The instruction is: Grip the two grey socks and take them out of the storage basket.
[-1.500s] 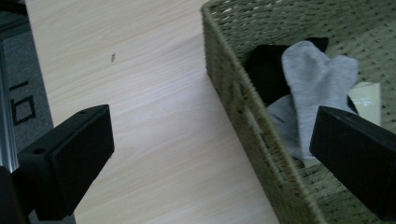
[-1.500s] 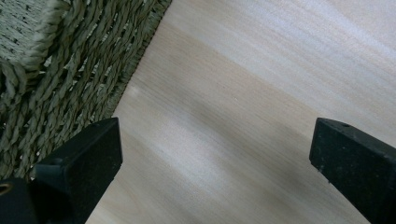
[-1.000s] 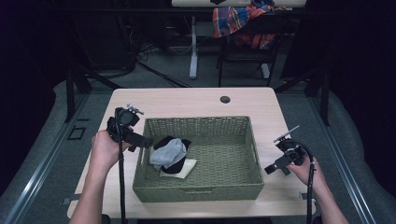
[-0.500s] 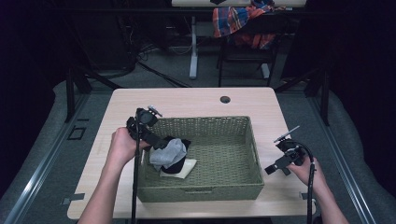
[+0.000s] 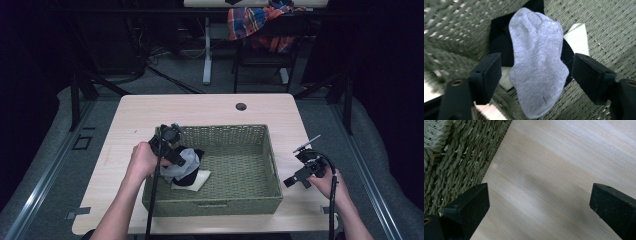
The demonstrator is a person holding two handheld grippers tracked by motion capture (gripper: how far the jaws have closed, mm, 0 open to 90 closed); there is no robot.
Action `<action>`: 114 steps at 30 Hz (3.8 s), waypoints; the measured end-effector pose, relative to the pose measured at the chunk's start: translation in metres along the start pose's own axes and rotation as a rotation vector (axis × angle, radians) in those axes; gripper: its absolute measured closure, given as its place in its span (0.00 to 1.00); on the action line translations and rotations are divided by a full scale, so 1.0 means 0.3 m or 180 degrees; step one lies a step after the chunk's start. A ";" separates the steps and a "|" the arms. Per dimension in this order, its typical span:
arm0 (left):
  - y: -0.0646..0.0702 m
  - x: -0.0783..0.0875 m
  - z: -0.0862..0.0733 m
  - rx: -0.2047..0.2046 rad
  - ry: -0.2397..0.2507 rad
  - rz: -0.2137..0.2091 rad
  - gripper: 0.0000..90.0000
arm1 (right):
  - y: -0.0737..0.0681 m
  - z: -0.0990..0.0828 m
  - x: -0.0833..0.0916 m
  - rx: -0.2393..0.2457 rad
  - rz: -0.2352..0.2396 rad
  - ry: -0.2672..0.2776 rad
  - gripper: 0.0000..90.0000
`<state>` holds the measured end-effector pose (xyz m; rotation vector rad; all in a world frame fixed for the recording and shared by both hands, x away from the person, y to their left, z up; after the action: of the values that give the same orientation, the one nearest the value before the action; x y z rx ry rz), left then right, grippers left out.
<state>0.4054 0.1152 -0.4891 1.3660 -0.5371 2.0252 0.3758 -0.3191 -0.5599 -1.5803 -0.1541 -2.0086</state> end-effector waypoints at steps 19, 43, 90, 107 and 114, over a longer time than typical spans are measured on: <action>0.019 -0.059 -0.016 -0.0121 -0.0138 -0.0010 0.94 | 0.000 0.000 -0.001 0.0014 -0.0009 -0.0008 0.03; -0.005 0.046 0.044 -0.0169 0.0030 -0.0017 0.94 | 0.003 -0.006 0.009 -0.0045 0.0024 0.0038 0.03; -0.177 0.290 0.124 -0.0018 0.0150 0.0214 0.94 | 0.005 -0.014 0.003 -0.0105 -0.0003 0.0098 0.03; -0.338 0.366 0.011 0.0429 0.0284 0.0501 0.94 | 0.004 -0.014 0.003 -0.0108 -0.0007 0.0097 0.03; -0.391 0.370 -0.039 0.0605 0.0350 0.0598 0.94 | 0.008 -0.012 0.008 -0.0041 -0.0013 0.0010 0.03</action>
<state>0.4496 0.2372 -0.3924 1.3451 -0.4476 2.3394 0.3736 -0.3233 -0.5594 -1.5859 -0.1435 -2.0191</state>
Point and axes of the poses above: each handheld gripper's, and its own axes: x roughly backward along the jaws, z roughly out of its top, y roughly to its right, the point moved 3 cm from there along -x, roughly forward along the jaws, and after that the axes turned 5 degrees about y, right-handed, at the moved point
